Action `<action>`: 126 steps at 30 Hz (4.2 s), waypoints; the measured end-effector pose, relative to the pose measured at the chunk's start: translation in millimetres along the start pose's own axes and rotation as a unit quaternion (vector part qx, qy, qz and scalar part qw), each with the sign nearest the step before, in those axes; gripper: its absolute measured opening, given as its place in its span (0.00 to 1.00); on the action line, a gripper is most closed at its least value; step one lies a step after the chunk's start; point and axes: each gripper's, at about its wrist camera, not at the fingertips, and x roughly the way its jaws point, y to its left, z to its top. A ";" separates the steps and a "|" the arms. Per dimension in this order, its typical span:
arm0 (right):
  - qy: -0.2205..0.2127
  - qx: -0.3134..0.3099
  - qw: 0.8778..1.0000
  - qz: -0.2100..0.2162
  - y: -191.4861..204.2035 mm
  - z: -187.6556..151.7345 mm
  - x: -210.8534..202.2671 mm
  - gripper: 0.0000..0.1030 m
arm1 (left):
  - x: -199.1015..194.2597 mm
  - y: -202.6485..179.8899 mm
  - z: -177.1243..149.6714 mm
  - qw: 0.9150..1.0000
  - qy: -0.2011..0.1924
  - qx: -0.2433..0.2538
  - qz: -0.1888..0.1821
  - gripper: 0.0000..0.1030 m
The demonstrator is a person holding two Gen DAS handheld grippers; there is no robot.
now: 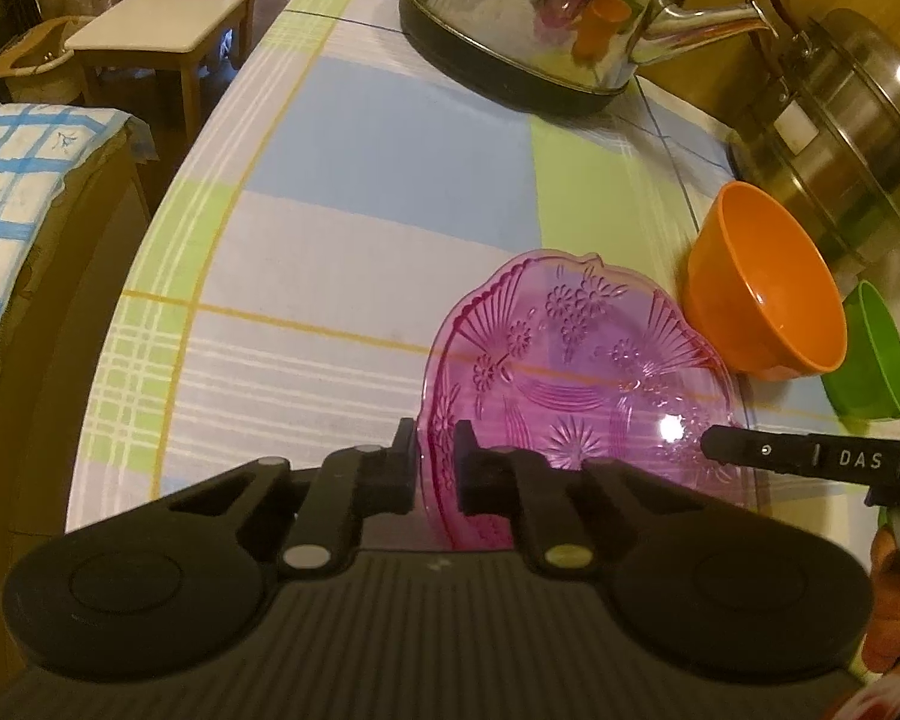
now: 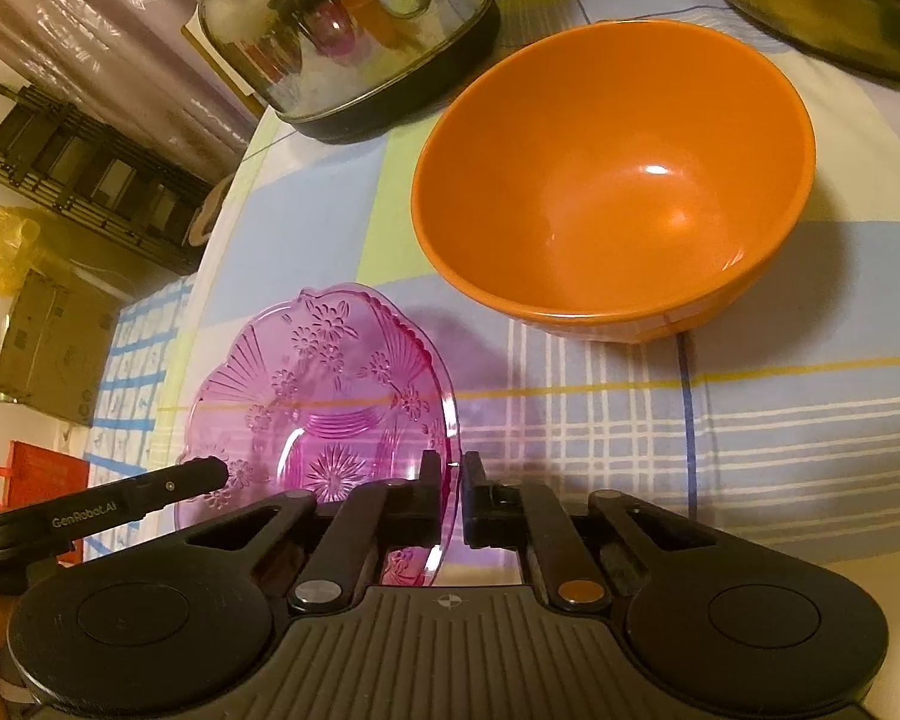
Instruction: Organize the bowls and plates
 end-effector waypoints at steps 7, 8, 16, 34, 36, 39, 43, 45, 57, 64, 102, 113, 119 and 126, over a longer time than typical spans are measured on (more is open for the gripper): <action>-0.016 -0.011 1.000 0.011 15.2 3.4 -20.8 0.06 | -30.7 -4.7 5.6 1.000 -0.024 0.001 0.005 0.10; -0.021 -0.013 1.000 0.014 18.1 3.6 -27.8 0.06 | -39.1 -6.2 6.5 1.000 -0.028 -0.001 0.004 0.10; -0.043 -0.013 0.999 0.013 31.0 -12.9 -90.6 0.06 | -94.6 -40.1 -3.2 0.999 -0.044 0.023 -0.002 0.10; -0.025 0.030 0.999 -0.026 -20.4 -121.9 -149.5 0.06 | -94.6 -101.0 -109.4 0.997 0.015 0.077 -0.002 0.10; -0.020 0.032 0.999 -0.030 -23.7 -126.8 -146.4 0.06 | -89.5 -101.0 -114.6 0.997 0.021 0.078 -0.002 0.10; -0.018 0.029 0.999 -0.037 -25.9 -132.5 -143.6 0.06 | -81.6 -98.7 -120.0 0.997 0.028 0.078 -0.001 0.11; -0.011 0.028 0.999 -0.042 -28.5 -138.8 -138.7 0.06 | -75.7 -95.4 -125.6 0.996 0.032 0.078 0.003 0.11; -0.009 0.023 0.999 -0.045 -26.8 -139.8 -137.0 0.06 | -73.6 -92.9 -126.6 0.997 0.035 0.076 0.003 0.11; -0.010 -0.001 0.998 -0.059 -20.8 -142.8 -132.3 0.07 | -71.6 -99.0 -132.4 0.994 0.030 0.103 0.021 0.13; -0.008 -0.006 0.998 -0.058 -19.8 -142.9 -130.7 0.07 | -68.2 -99.8 -135.8 0.993 0.034 0.111 0.027 0.15; -0.123 -0.072 0.976 -0.164 -11.0 -258.5 -247.0 0.66 | -186.8 -163.0 -257.7 0.989 -0.093 0.111 0.035 0.96; -0.137 -0.064 0.969 -0.194 -19.3 -300.5 -269.6 0.67 | -183.7 -191.7 -299.4 0.987 -0.087 0.130 0.044 0.97; -0.146 -0.047 0.968 -0.198 -26.8 -304.4 -280.2 0.67 | -188.8 -199.6 -301.4 0.985 -0.095 0.138 0.038 0.97; -0.156 -0.040 0.968 -0.194 -29.5 -305.3 -286.6 0.67 | -188.9 -202.1 -301.6 0.985 -0.093 0.141 0.033 0.97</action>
